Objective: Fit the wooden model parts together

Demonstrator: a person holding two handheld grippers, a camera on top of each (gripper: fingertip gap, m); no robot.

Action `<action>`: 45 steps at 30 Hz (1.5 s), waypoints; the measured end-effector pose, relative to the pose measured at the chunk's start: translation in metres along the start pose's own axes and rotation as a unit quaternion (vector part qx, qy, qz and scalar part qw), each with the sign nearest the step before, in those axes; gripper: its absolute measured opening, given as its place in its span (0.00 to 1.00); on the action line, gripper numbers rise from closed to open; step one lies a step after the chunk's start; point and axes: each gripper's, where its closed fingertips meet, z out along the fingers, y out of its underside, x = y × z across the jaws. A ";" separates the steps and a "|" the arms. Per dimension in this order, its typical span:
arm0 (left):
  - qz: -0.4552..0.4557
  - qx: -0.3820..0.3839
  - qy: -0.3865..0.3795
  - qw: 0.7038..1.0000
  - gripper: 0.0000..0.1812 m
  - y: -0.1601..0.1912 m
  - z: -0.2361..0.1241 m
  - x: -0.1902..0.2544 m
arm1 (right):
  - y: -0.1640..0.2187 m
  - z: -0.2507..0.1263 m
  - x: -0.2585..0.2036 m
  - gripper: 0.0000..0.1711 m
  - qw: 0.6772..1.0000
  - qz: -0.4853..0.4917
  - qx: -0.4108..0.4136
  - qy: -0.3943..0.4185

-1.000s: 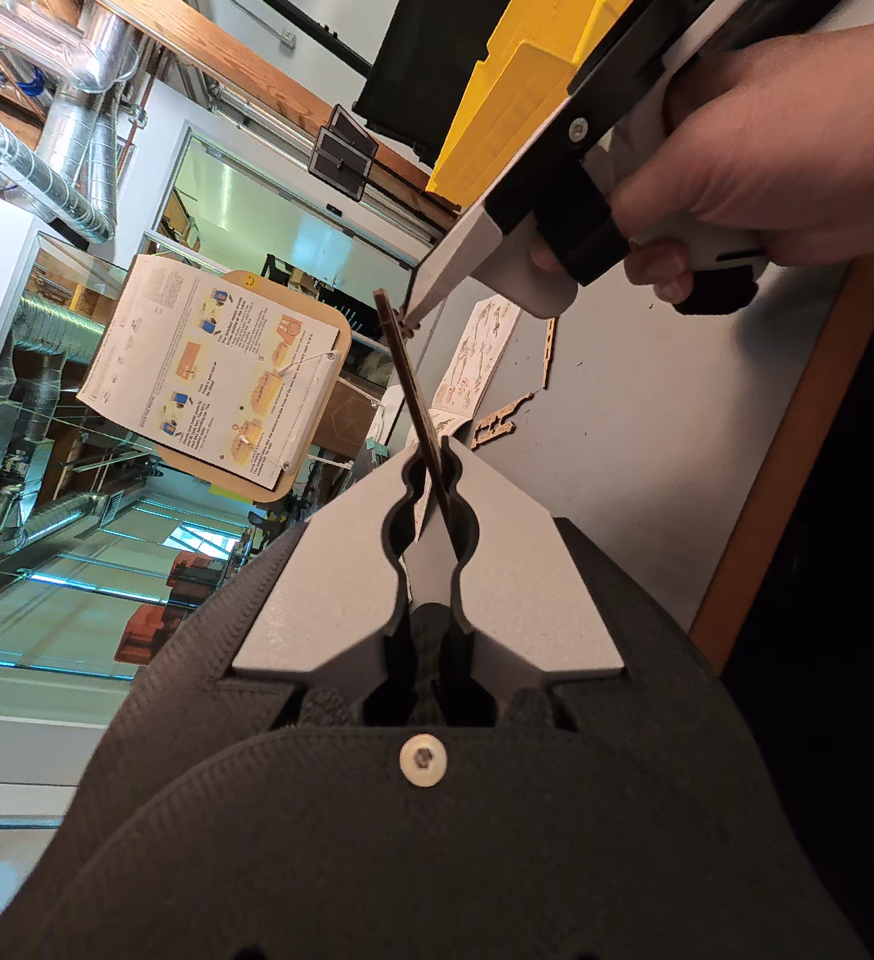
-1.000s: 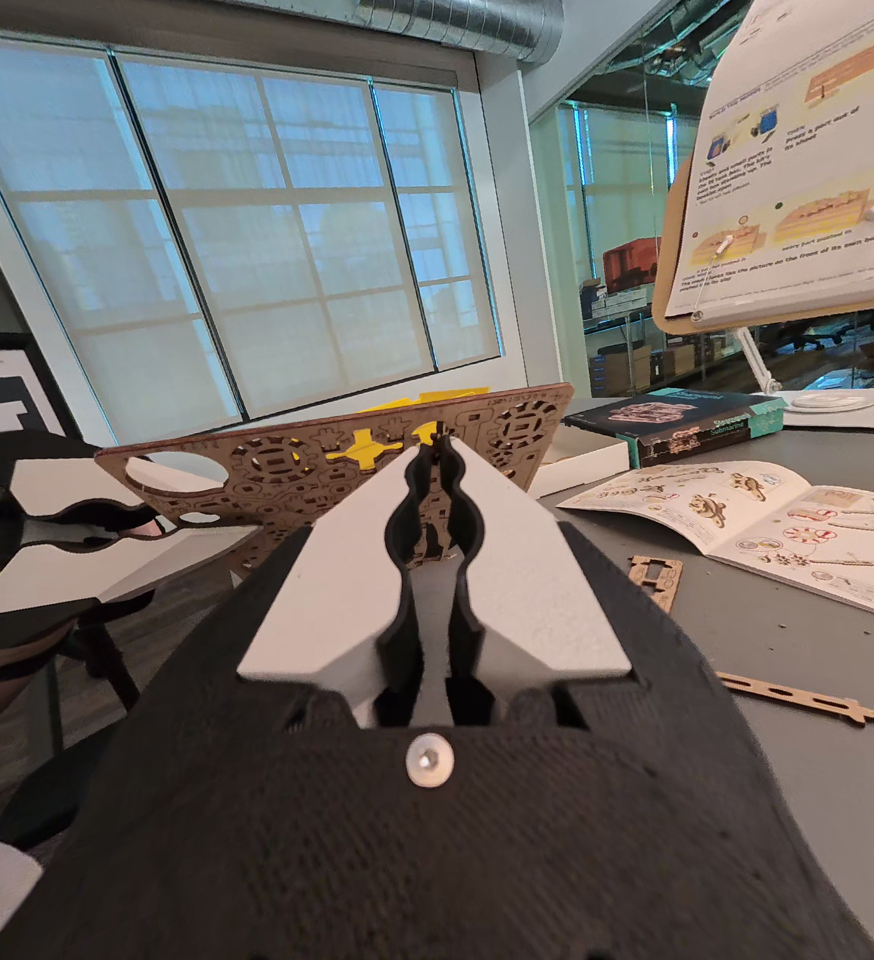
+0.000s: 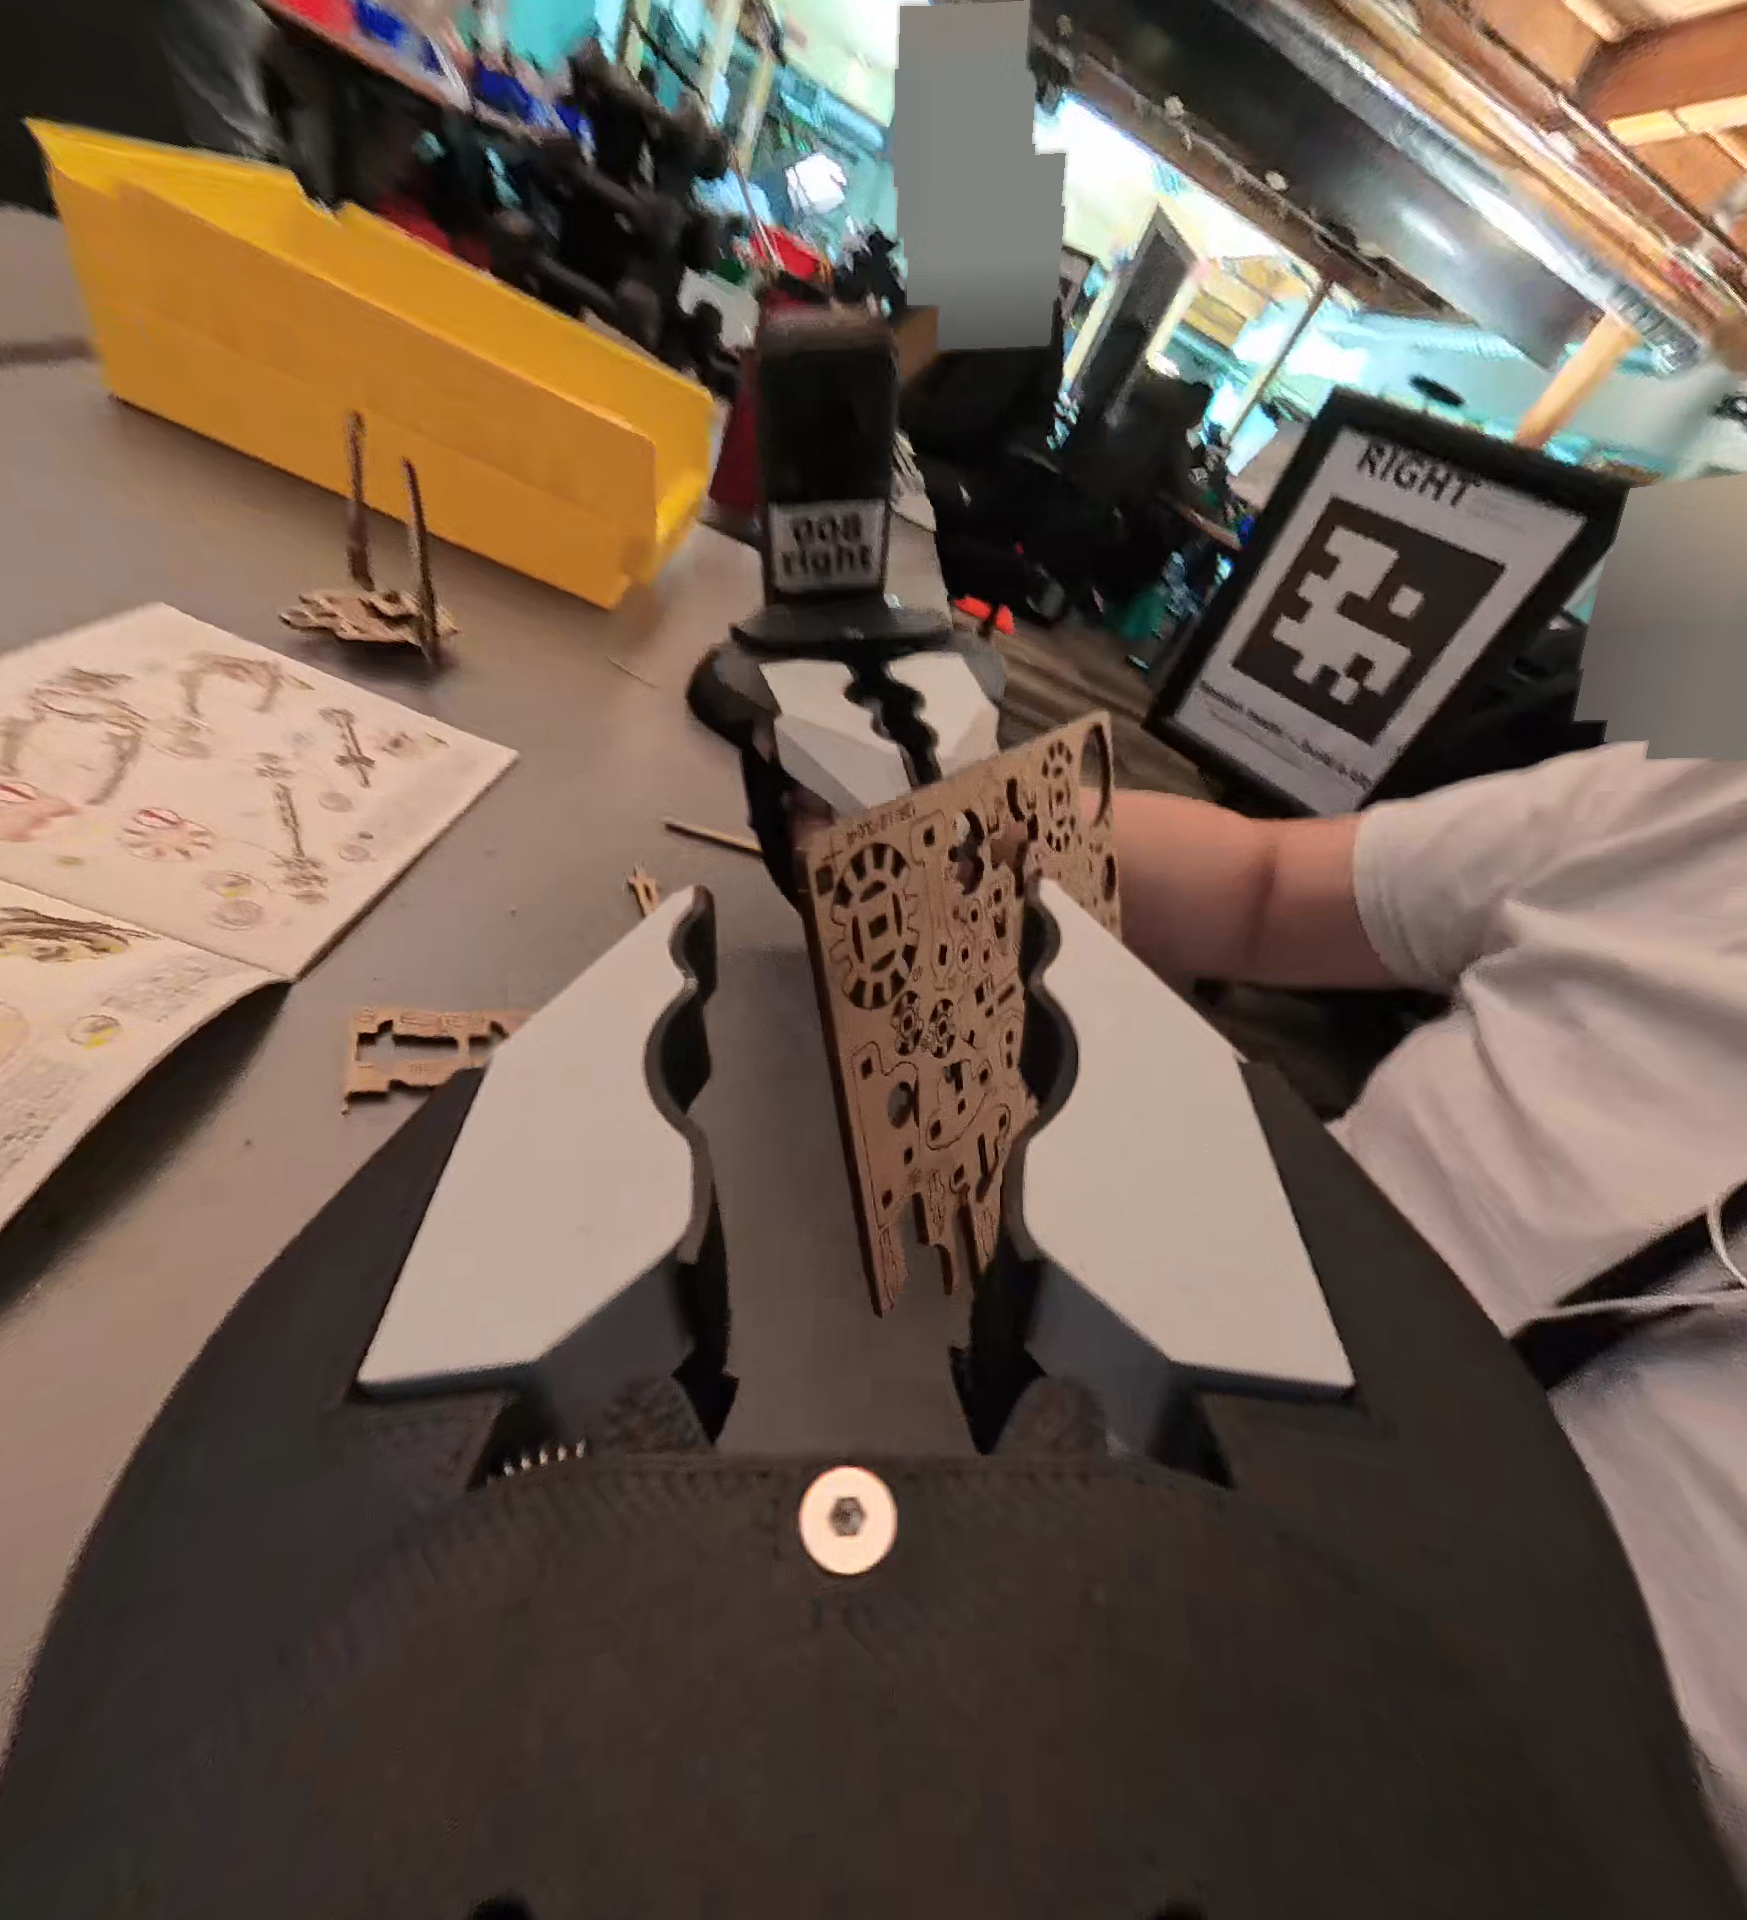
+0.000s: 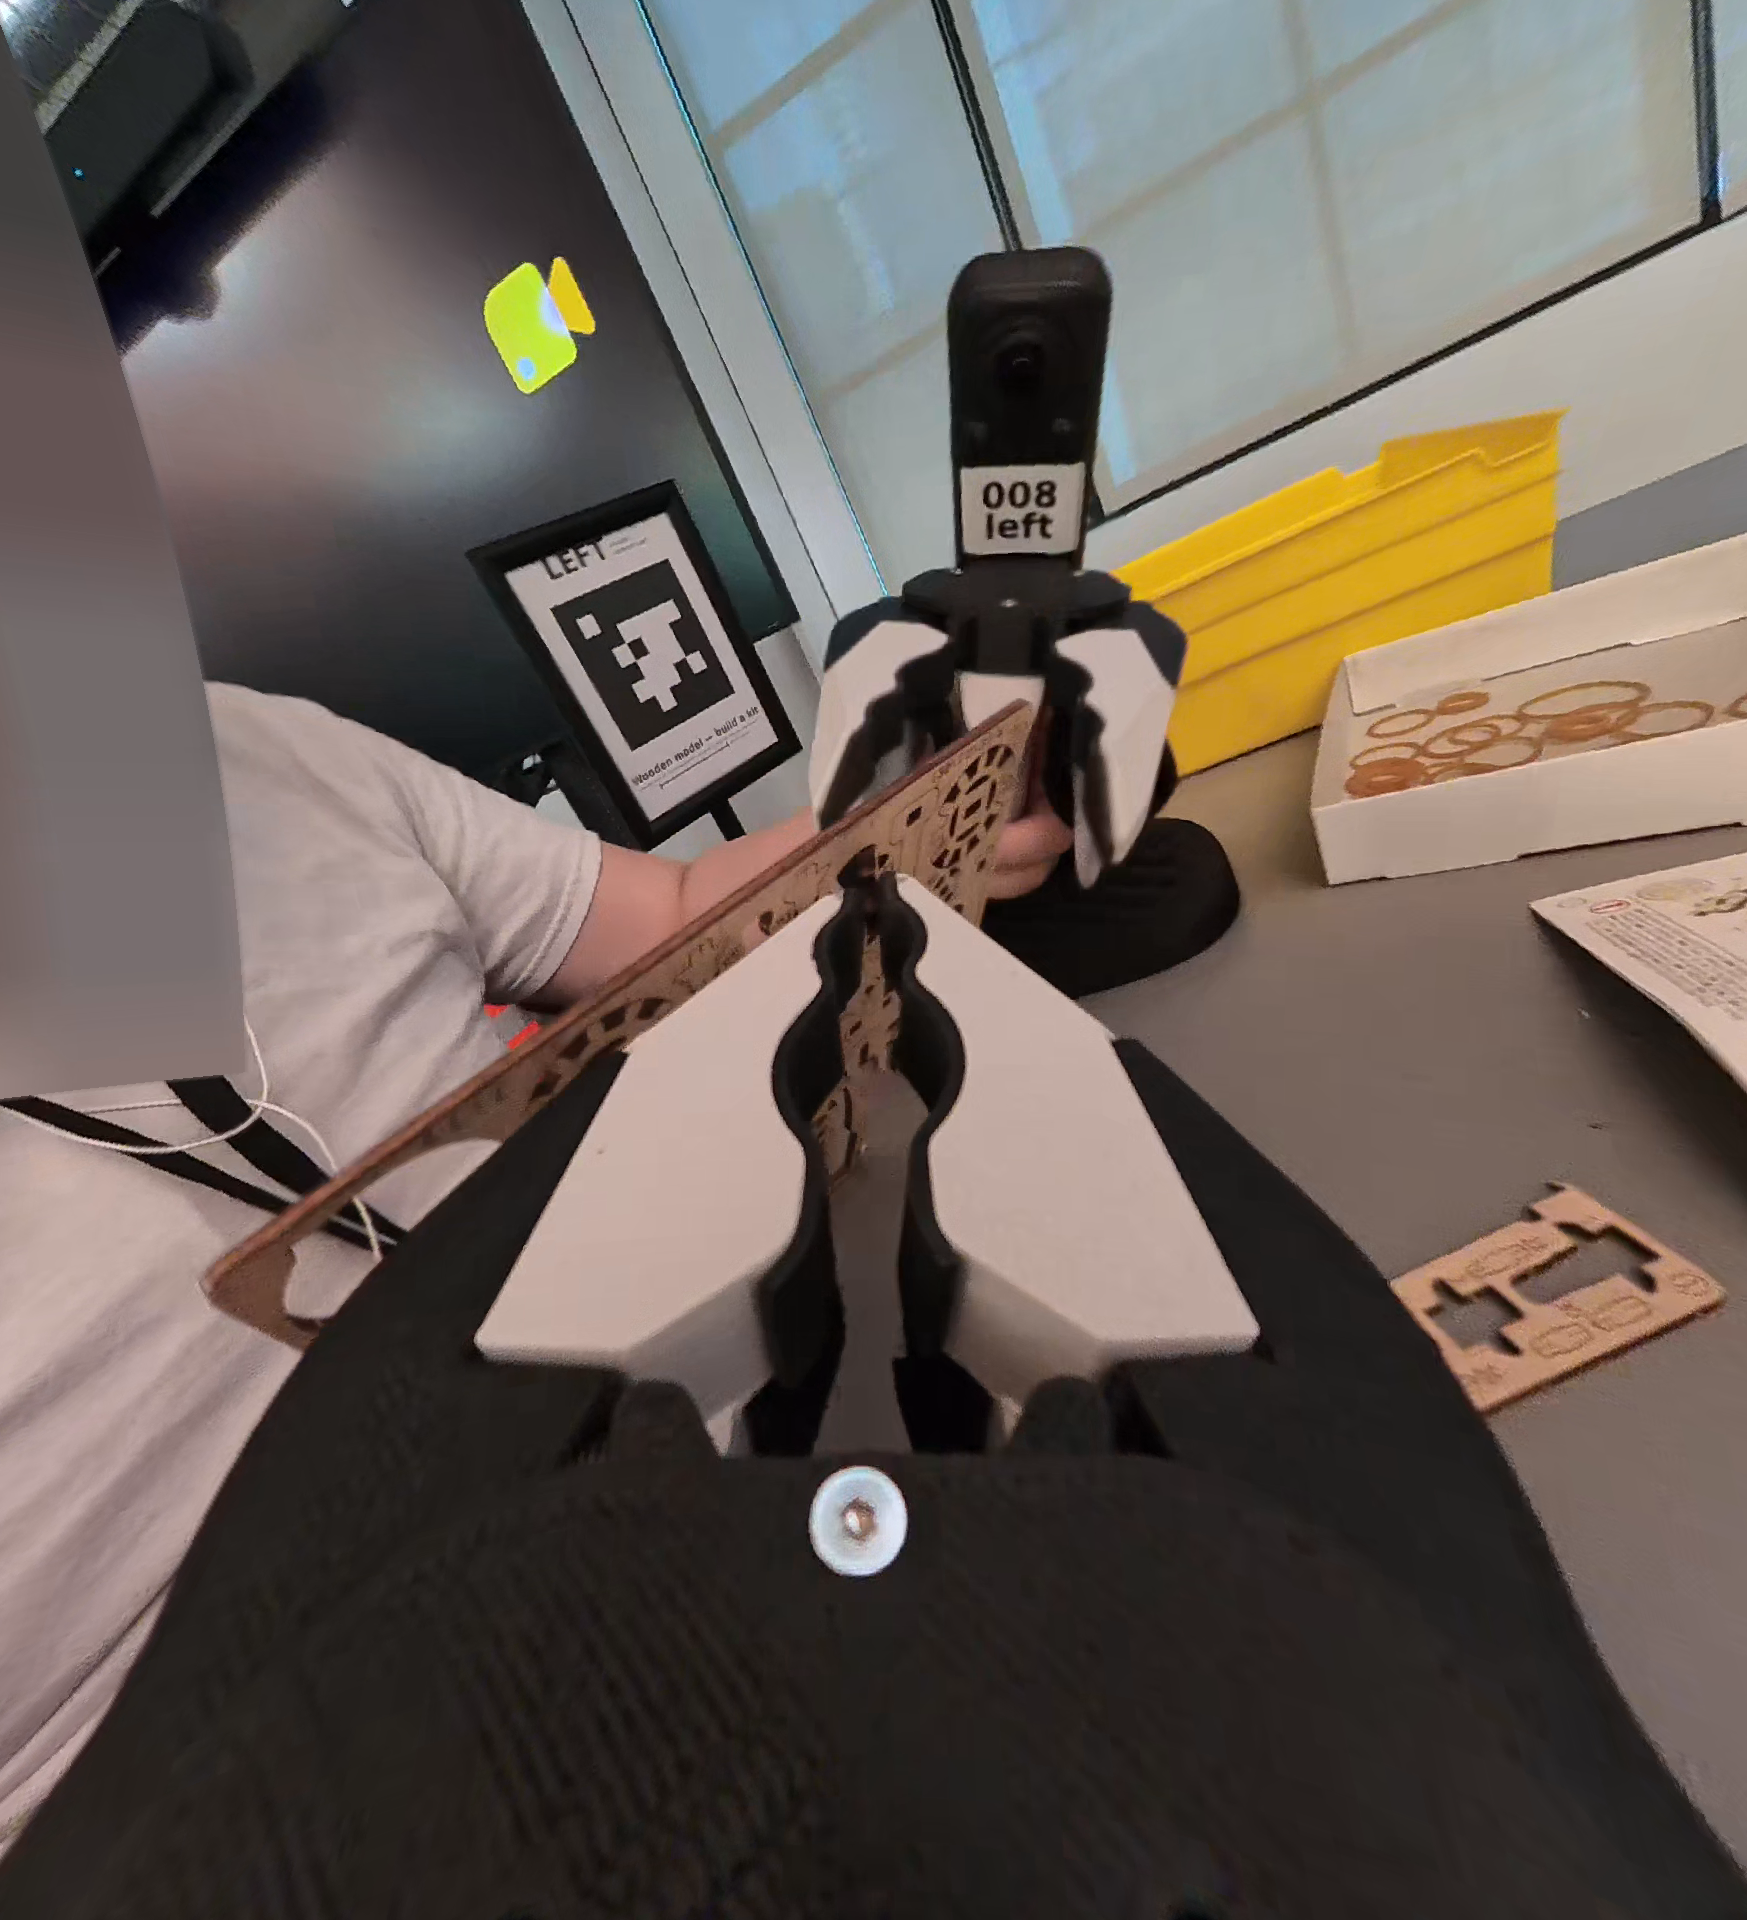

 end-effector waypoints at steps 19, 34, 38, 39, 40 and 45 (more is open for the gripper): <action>-0.127 -0.092 0.070 0.985 0.03 0.036 -0.008 -0.026 | 0.004 0.005 0.056 0.21 0.953 -0.016 -0.290 0.091; -0.087 -0.101 0.046 0.990 0.04 0.042 -0.007 -0.019 | 0.033 0.008 0.033 0.11 0.949 0.168 -0.259 -0.061; -0.085 -0.107 0.050 0.989 0.03 0.045 -0.007 -0.018 | 0.038 0.007 0.033 0.04 0.946 0.184 -0.258 -0.072; -0.083 -0.108 0.052 0.989 0.03 0.045 -0.006 -0.017 | 0.039 0.007 0.031 0.04 0.946 0.178 -0.261 -0.074; -0.078 -0.110 0.052 0.989 0.03 0.045 -0.006 -0.016 | 0.039 0.007 0.030 0.05 0.945 0.180 -0.260 -0.078; -0.080 -0.093 0.054 0.991 0.04 0.040 -0.009 -0.016 | 0.030 0.010 0.031 0.05 0.948 0.208 -0.221 -0.096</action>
